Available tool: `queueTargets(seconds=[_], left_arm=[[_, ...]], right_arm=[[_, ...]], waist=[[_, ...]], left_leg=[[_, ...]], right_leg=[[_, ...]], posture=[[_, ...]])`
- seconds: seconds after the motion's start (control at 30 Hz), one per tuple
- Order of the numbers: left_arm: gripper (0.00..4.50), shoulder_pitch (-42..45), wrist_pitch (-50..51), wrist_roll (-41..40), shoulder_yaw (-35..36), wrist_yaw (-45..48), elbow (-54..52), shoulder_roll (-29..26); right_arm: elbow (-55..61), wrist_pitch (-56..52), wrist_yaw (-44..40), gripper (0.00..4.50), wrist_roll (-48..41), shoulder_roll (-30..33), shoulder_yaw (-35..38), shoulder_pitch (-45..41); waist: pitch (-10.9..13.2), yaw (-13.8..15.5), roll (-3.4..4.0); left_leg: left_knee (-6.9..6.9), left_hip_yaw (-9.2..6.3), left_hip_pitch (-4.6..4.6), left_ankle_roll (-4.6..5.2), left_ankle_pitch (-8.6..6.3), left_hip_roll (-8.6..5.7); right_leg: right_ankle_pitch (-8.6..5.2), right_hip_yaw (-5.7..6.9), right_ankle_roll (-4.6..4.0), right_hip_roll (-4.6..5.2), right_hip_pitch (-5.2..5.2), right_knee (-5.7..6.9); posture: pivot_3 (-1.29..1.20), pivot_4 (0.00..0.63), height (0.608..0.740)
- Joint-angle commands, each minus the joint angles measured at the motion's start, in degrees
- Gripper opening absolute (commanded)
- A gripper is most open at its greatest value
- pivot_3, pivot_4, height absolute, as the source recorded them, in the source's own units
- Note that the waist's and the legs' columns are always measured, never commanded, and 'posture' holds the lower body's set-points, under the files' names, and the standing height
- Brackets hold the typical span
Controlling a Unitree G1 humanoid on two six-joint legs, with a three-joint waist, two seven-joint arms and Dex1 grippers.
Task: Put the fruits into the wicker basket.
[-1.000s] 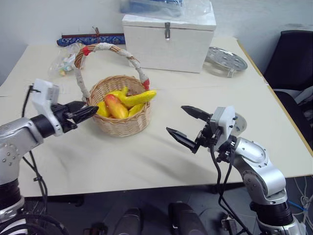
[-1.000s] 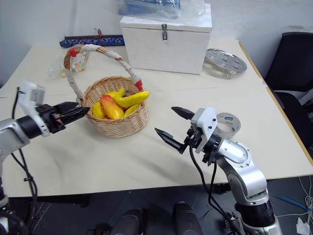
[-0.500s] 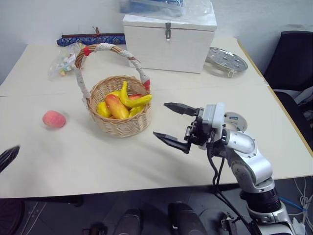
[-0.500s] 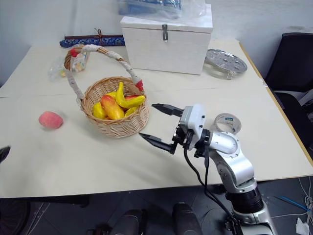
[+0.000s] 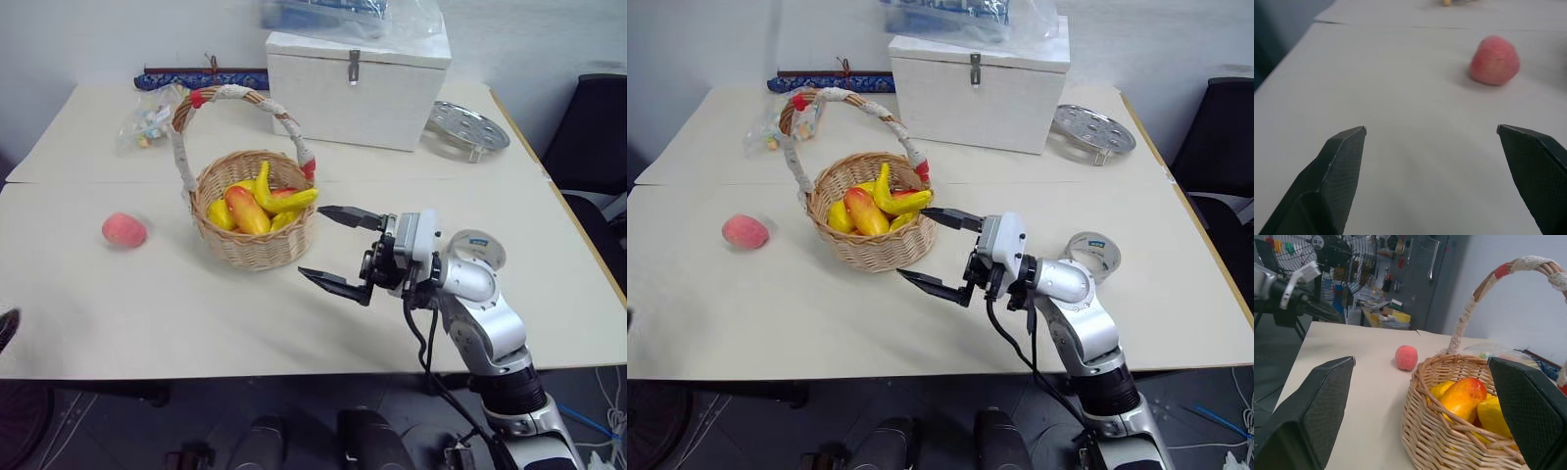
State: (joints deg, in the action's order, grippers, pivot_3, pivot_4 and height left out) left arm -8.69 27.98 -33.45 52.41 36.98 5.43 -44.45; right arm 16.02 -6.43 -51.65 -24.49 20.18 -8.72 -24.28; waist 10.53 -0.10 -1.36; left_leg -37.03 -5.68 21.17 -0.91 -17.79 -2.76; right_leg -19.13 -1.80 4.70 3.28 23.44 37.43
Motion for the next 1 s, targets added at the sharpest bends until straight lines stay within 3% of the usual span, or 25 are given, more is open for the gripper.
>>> queueTargets(seconds=[0.03,0.27,0.43,0.73,1.0], left_arm=[[4.49,8.32,1.34,2.14,-7.2,-1.54,4.1,-4.17],[4.49,31.82,-3.49,10.3,-22.4,-1.87,24.45,-7.24],[4.49,41.21,-10.2,17.55,-30.54,-1.06,38.49,-8.27],[4.49,51.51,-18.31,22.12,-34.53,-0.67,56.27,-6.99],[2.76,48.74,-16.67,19.89,-32.67,5.14,53.8,-8.32]], right_arm=[[0.36,-0.04,3.48,4.5,1.05,-1.29,1.07,-1.18],[-1.05,1.03,4.77,4.5,3.9,-1.12,0.62,-1.8],[0.25,0.1,5.44,4.5,3.85,-0.77,0.9,-0.87],[2.31,-1.77,6.66,4.5,3.21,-0.35,1.18,1.02],[1.93,-1.49,6.22,4.5,3.23,1.08,2.79,0.65]], waist=[[0.0,-0.12,0.0],[0.01,-1.34,0.02],[0.0,-1.81,0.0],[-0.06,-1.51,-0.09],[-0.06,-1.62,-0.1]], left_leg=[[0.01,0.0,-0.01,-0.01,0.0,0.0],[0.05,0.06,0.07,-0.39,0.21,0.03],[0.02,0.09,0.09,-0.38,0.18,-0.04],[-0.1,0.1,0.31,-0.42,0.14,-0.23],[-0.1,0.1,0.32,-0.41,0.14,-0.25]], right_leg=[[0.0,0.0,0.0,-0.01,0.01,0.01],[0.0,0.01,0.01,-0.12,0.23,0.08],[0.01,0.02,0.02,-0.12,0.42,0.18],[0.02,0.0,0.03,-0.04,1.03,0.54],[0.02,-0.02,0.03,-0.02,1.04,0.56]], posture=[[0.0,0.15,0.74],[0.0,0.15,0.74],[0.0,0.15,0.74],[0.0,0.15,0.74],[0.0,0.15,0.74]])
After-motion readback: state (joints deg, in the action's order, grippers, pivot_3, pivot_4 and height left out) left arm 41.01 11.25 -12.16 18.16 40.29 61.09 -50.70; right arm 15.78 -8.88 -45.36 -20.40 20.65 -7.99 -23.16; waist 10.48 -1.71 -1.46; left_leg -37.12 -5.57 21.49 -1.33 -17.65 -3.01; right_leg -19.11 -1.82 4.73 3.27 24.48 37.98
